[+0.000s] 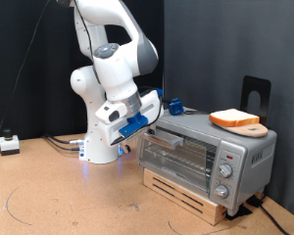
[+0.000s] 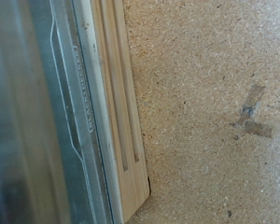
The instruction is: Make a piece of toast with the oven
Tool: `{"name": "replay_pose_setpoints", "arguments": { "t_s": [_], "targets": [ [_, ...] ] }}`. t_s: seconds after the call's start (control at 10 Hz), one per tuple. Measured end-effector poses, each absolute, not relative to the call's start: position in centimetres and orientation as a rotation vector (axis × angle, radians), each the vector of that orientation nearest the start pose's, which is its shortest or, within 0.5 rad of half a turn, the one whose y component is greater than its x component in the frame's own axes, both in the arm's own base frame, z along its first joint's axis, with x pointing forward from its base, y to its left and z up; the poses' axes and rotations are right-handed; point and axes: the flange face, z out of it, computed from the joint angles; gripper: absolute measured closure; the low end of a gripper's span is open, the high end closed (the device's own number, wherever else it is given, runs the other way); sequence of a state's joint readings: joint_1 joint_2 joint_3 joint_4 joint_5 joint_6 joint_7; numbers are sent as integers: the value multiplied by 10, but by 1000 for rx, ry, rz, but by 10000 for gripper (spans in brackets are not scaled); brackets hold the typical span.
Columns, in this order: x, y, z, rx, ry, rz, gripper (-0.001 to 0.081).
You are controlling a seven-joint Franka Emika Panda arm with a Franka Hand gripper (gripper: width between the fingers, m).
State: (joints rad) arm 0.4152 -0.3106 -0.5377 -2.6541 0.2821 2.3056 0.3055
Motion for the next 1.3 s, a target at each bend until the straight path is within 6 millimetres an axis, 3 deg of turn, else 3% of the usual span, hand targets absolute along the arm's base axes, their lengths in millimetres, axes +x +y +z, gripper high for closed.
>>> {"name": "replay_pose_setpoints", "arguments": {
  "t_s": [0.5,1.3],
  "targets": [
    [410,-39,316,-2683,854,172,-4],
    [425,-71,273,-2762,924,126,-4]
  ]
}}
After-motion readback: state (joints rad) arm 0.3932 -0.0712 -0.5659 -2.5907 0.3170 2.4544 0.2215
